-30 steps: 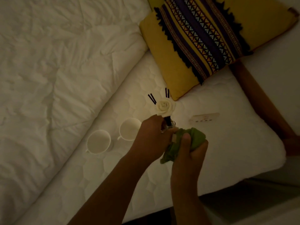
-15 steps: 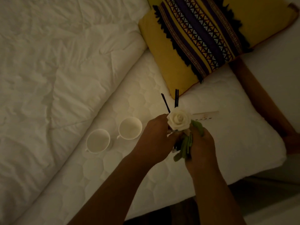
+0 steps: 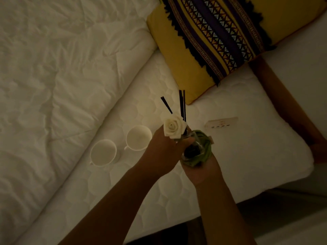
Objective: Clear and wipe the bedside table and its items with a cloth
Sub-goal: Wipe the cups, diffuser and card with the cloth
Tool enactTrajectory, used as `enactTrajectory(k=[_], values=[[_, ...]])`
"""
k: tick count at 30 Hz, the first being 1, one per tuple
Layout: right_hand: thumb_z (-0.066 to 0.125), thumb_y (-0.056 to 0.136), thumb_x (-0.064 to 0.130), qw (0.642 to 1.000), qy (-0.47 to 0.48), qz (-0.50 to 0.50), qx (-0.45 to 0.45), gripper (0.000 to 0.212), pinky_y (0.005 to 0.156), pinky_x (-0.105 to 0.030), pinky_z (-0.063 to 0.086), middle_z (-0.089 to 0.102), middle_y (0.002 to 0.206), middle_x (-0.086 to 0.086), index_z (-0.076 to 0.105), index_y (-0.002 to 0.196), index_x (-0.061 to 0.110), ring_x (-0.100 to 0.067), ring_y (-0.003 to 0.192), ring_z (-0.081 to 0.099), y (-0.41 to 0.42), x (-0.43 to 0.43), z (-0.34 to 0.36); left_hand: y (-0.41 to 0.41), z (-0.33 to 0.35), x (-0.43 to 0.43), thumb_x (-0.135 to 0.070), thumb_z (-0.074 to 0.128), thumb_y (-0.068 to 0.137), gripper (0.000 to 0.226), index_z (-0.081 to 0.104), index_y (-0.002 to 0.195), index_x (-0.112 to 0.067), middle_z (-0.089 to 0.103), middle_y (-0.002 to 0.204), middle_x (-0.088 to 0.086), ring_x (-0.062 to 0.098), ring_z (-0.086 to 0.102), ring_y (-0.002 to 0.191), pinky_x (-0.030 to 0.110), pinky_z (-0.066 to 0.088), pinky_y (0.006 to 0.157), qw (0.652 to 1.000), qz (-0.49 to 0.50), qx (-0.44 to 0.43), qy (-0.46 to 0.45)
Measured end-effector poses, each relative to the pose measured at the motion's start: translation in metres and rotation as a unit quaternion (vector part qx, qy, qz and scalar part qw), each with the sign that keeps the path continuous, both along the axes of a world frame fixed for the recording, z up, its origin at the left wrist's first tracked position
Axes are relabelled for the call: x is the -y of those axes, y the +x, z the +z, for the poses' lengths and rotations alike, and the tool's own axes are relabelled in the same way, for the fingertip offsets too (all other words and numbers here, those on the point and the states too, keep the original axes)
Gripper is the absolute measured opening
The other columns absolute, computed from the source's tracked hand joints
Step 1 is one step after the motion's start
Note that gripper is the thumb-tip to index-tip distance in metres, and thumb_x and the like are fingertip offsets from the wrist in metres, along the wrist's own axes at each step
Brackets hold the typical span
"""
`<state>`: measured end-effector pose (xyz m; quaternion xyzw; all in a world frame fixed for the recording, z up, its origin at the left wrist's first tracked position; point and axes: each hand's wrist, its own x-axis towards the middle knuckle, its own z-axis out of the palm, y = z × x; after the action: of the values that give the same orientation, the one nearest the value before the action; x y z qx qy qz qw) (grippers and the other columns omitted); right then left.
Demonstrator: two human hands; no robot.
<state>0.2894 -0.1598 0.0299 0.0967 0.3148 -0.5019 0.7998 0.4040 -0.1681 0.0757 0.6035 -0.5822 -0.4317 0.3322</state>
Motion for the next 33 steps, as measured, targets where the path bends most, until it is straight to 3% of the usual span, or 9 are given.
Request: enactTrajectory(k=[3,5,10,13,18,21,24,29,33], values=[[0.059,0.081,0.026,0.999,0.025,-0.01,-0.018,0.023,0.059,-0.035,0.061,0.075,0.086,-0.014,0.069,0.092,0.008,-0.026,0.073,0.074,0.002,-0.001,-0.006,-0.006,-0.007,0.001,-0.018,0.067,0.086,0.019,0.055,0.09,-0.032,0.062,0.087,-0.013,-0.011,0.059,0.084,0.001,0.045,0.067,0.999,0.043,-0.019,0.017],[0.042,0.096,0.027,0.998,0.055,-0.004,-0.014,0.033,0.062,-0.034,0.061,0.074,0.091,-0.015,0.069,0.097,0.008,-0.026,0.076,0.074,0.005,-0.002,-0.011,-0.009,-0.011,0.003,-0.019,0.067,0.086,0.018,0.055,0.096,-0.028,0.061,0.089,-0.014,-0.012,0.059,0.082,0.0,0.043,0.066,0.998,0.063,-0.015,0.013],[0.061,0.082,0.011,0.992,0.071,0.087,-0.052,0.028,0.059,-0.037,0.06,0.073,0.091,-0.018,0.069,0.108,0.006,-0.029,0.078,0.072,-0.002,-0.016,-0.014,-0.019,-0.024,0.015,-0.028,0.067,0.087,0.026,0.055,0.109,-0.02,0.062,0.101,-0.006,0.004,0.06,0.092,0.009,0.046,0.077,0.997,0.069,0.017,0.003],[0.049,0.093,0.02,0.98,0.096,0.134,-0.114,0.03,0.066,-0.043,0.058,0.065,0.119,-0.022,0.066,0.114,0.005,-0.035,0.099,0.067,-0.011,-0.023,-0.022,-0.02,-0.039,0.026,-0.028,0.068,0.086,0.026,0.058,0.109,-0.018,0.06,0.095,-0.013,-0.004,0.058,0.087,0.003,0.044,0.072,0.998,0.066,0.019,0.005],[0.061,0.086,0.021,0.974,0.104,0.152,-0.133,0.025,0.074,-0.05,0.058,0.071,0.101,-0.026,0.077,0.086,0.002,-0.044,0.091,0.069,-0.022,-0.038,-0.032,-0.016,-0.074,0.045,-0.008,0.07,0.084,0.017,0.057,0.095,-0.01,0.063,0.088,-0.004,-0.002,0.063,0.074,0.012,0.051,0.063,0.996,0.079,0.011,0.028],[0.066,0.076,0.021,0.973,0.107,0.148,-0.139,0.025,0.078,-0.052,0.057,0.071,0.1,-0.028,0.076,0.088,0.001,-0.046,0.093,0.068,-0.027,-0.045,-0.035,-0.009,-0.094,0.05,-0.002,0.07,0.082,0.02,0.057,0.098,-0.005,0.063,0.09,0.0,0.004,0.067,0.078,0.016,0.054,0.064,0.997,0.079,-0.004,0.015],[0.069,0.069,0.027,0.962,0.1,0.147,-0.209,0.041,0.08,-0.052,0.056,0.072,0.098,-0.024,0.069,0.101,0.002,-0.043,0.092,0.069,-0.03,-0.049,-0.037,-0.001,-0.114,0.053,-0.003,0.069,0.083,0.019,0.058,0.098,-0.009,0.062,0.095,0.007,0.021,0.063,0.085,0.035,0.054,0.079,0.997,0.062,0.049,0.011],[0.063,0.087,0.035,0.839,0.009,0.194,-0.508,0.02,0.083,-0.048,0.057,0.07,0.093,-0.01,0.063,0.097,0.017,-0.027,0.086,0.069,-0.033,-0.048,-0.041,0.003,-0.137,0.048,-0.007,0.075,0.078,0.027,0.059,0.098,-0.017,0.065,0.1,0.004,0.019,0.064,0.093,0.029,0.053,0.082,0.994,0.092,0.056,0.022],[0.062,0.087,0.037,0.755,-0.062,0.203,-0.62,0.021,0.073,-0.036,0.055,0.063,0.084,-0.002,0.058,0.095,0.018,-0.017,0.078,0.064,-0.041,-0.039,-0.035,-0.002,-0.144,0.044,-0.016,0.079,0.074,0.044,0.055,0.109,-0.026,0.062,0.098,-0.011,-0.004,0.06,0.087,0.019,0.049,0.077,0.987,0.148,0.041,0.044]])
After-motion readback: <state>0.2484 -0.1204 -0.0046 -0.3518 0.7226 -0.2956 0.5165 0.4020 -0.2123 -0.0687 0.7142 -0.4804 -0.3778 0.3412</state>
